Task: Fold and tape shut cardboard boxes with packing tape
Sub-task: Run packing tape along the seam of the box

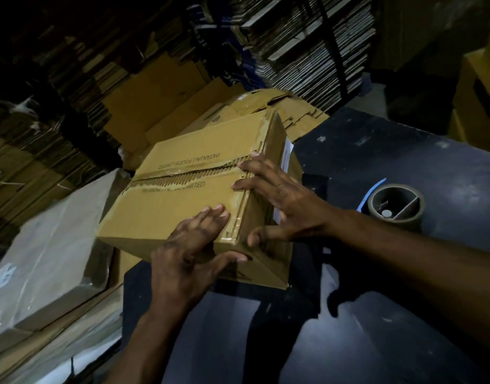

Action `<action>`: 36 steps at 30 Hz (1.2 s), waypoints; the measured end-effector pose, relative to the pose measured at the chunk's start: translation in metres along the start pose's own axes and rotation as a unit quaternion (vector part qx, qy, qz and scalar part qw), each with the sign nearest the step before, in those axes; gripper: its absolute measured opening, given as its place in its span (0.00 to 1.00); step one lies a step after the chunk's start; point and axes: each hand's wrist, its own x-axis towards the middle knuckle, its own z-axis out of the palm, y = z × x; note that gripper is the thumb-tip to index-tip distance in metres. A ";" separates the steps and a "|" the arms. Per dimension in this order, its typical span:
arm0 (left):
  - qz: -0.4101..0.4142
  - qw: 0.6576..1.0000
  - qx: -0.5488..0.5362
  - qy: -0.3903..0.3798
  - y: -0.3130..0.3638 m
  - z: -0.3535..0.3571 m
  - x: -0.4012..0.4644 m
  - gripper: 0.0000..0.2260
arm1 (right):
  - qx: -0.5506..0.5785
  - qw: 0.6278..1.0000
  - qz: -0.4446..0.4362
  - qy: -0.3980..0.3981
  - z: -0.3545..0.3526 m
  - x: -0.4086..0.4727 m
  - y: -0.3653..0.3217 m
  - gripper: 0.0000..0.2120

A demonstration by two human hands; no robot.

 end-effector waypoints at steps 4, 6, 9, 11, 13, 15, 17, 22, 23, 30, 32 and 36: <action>0.001 0.999 -0.013 0.048 0.012 0.013 -0.012 0.23 | 0.052 0.996 0.017 0.074 0.015 -0.006 -0.008 0.42; -0.018 0.997 -0.011 0.081 0.016 0.024 -0.015 0.20 | 0.075 0.993 0.014 0.088 0.020 -0.007 -0.007 0.40; -0.051 0.992 -0.018 0.111 0.021 0.032 -0.018 0.17 | 0.089 0.990 -0.014 0.105 0.025 -0.009 -0.006 0.37; -0.074 0.990 -0.031 0.113 0.025 0.034 -0.018 0.16 | 0.093 0.991 -0.013 0.100 0.023 -0.009 -0.009 0.36; -0.116 0.987 -0.033 0.107 0.030 0.036 -0.013 0.16 | 0.100 0.992 0.013 0.079 0.015 -0.007 -0.013 0.35; -0.166 0.982 -0.034 0.086 0.034 0.037 -0.008 0.16 | 0.110 0.992 0.050 0.048 0.007 -0.005 -0.015 0.33; -0.208 0.976 -0.024 0.057 0.036 0.036 -0.005 0.17 | 0.111 0.991 0.073 0.012 -0.001 -0.002 -0.012 0.31; -0.297 0.952 -0.074 0.023 0.036 0.031 0.006 0.18 | 0.107 0.978 0.152 -0.098 -0.019 0.013 -0.004 0.22; -0.313 0.945 -0.086 0.032 0.040 0.029 0.008 0.18 | 0.087 0.978 0.151 -0.118 -0.024 0.017 -0.006 0.22; -0.375 0.915 -0.140 0.046 0.043 0.029 0.021 0.16 | -0.001 0.974 0.124 -0.191 -0.040 0.029 -0.005 0.21; -0.357 0.924 -0.130 0.045 0.041 0.032 0.018 0.17 | -0.019 0.971 0.124 -0.203 -0.041 0.029 -0.006 0.22; -0.339 0.934 -0.093 0.063 0.039 0.041 0.014 0.13 | -0.032 0.970 0.152 -0.188 -0.043 0.031 -0.018 0.24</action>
